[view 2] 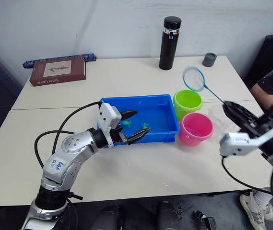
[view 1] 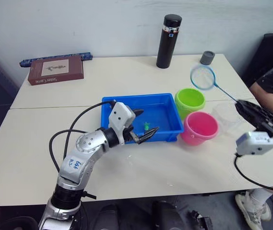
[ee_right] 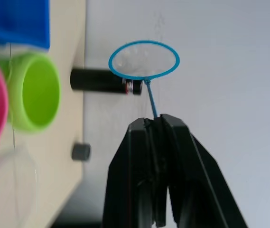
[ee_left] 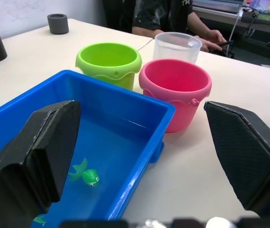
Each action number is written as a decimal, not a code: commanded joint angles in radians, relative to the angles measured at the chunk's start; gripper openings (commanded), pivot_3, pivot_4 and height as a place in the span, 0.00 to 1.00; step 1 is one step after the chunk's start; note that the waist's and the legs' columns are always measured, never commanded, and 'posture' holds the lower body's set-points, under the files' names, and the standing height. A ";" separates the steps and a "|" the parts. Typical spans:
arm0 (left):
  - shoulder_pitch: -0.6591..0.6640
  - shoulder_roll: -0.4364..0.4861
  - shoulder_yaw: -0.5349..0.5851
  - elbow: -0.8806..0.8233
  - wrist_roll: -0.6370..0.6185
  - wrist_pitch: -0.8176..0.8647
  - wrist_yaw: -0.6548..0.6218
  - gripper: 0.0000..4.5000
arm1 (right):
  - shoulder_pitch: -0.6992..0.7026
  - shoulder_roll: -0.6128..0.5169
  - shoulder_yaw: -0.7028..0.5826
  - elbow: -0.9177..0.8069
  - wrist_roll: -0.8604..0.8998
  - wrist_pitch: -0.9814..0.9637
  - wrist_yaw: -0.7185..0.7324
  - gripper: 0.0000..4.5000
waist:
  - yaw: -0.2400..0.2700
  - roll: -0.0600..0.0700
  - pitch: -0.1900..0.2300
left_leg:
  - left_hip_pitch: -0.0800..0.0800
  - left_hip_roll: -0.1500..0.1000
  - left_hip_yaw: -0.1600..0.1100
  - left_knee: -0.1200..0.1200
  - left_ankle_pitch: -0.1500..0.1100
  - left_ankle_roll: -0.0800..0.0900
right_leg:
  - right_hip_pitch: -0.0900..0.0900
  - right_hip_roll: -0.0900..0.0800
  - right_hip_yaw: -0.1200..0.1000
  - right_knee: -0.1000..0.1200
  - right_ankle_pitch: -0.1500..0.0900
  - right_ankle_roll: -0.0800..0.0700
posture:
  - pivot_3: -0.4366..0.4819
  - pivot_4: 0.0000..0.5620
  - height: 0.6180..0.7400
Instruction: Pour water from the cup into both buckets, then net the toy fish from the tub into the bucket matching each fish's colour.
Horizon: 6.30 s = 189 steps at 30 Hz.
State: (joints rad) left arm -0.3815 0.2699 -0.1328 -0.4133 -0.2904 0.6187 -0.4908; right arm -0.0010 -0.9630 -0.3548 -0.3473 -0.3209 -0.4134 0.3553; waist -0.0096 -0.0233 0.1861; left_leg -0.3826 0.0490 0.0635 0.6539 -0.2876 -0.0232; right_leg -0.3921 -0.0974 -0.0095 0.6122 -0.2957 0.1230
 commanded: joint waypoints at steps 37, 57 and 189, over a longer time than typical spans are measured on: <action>0.112 -0.012 0.043 -0.204 0.020 0.081 0.218 1.00 | -0.596 0.138 0.569 0.886 0.011 -0.349 0.276 0.00 | 0.000 0.000 0.000 | -0.002 0.000 0.001 0.006 0.000 0.000 | -0.002 -0.001 0.000 0.003 0.000 0.000 | 0.48 0.27 1.00; 0.112 -0.010 0.050 -0.216 0.021 0.097 0.229 1.00 | -0.537 0.209 0.559 0.704 0.251 -0.101 0.513 0.00 | 0.003 0.000 0.000 | -0.002 0.000 0.001 0.007 0.001 -0.003 | -0.001 -0.001 0.000 0.004 0.000 0.000 | 0.48 0.27 1.00; 0.093 0.020 0.041 -0.016 0.062 -0.002 0.148 1.00 | -0.423 0.001 0.343 0.569 0.048 -0.135 -0.065 0.00 | -0.009 0.001 0.000 | -0.004 0.000 0.003 0.002 0.001 -0.005 | -0.003 -0.002 0.000 -0.001 0.000 0.000 | 0.48 0.27 1.00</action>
State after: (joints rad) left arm -0.2911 0.2863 -0.0976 -0.3826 -0.2282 0.6218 -0.3421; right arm -0.4160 -0.9721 0.0208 0.3159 -0.4224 -0.5851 0.2014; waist -0.0184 -0.0227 0.1863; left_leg -0.3861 0.0494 0.0657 0.6562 -0.2865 -0.0284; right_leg -0.3949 -0.0989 -0.0101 0.6115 -0.2954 0.1234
